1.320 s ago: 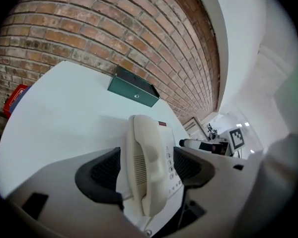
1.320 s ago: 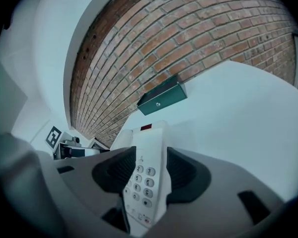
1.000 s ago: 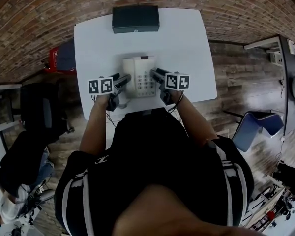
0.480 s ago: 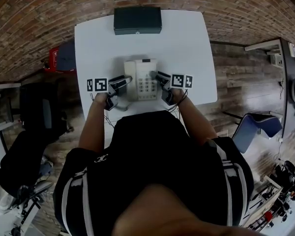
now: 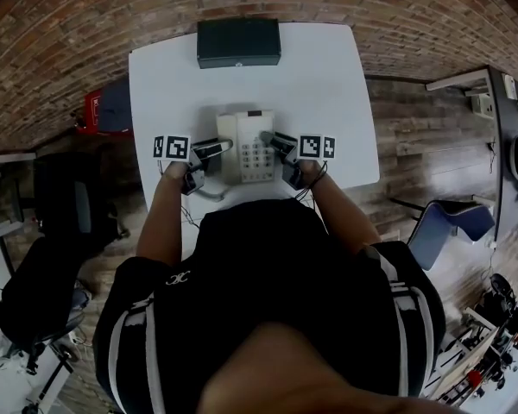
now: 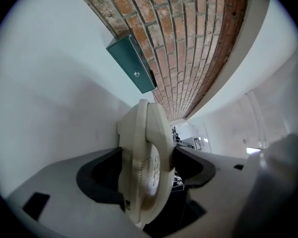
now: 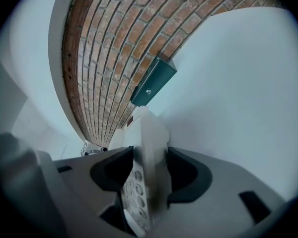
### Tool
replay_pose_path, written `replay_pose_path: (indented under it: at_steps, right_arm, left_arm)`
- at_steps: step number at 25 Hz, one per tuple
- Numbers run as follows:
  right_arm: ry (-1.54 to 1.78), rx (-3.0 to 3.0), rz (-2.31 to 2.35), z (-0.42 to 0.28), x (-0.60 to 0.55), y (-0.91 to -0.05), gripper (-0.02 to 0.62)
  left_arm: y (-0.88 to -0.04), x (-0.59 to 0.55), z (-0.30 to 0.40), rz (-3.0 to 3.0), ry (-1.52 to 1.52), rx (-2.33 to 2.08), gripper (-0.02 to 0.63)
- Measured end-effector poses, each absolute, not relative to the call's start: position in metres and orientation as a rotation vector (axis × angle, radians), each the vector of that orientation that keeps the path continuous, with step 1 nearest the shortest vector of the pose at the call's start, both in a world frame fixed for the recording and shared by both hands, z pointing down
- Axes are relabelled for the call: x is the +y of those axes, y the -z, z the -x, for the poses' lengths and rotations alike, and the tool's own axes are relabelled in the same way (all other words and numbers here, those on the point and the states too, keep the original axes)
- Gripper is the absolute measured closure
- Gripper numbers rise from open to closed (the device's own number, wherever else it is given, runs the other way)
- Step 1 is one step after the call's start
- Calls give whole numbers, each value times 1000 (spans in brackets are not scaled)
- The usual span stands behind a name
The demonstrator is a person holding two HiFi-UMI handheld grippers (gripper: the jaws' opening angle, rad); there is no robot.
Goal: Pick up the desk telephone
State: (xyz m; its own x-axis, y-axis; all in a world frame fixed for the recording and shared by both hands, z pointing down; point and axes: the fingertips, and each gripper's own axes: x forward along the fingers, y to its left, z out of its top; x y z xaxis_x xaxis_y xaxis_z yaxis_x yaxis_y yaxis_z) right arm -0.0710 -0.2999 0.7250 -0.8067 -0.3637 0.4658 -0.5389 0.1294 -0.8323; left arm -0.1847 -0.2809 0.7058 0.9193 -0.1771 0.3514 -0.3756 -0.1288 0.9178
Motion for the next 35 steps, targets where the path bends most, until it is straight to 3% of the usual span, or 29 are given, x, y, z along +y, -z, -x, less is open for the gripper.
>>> replay_pose_path:
  at_steps: [14,35]
  right_arm:
    - [-1592,-2254,-857,79,-305,-694,399]
    - [-1516,-2313,-894,64,-325,-591,399]
  left_arm:
    - [-687,-280,189,-1674,-160,-487,284]
    - [-584,-299,176,-1729,-84,-588,284]
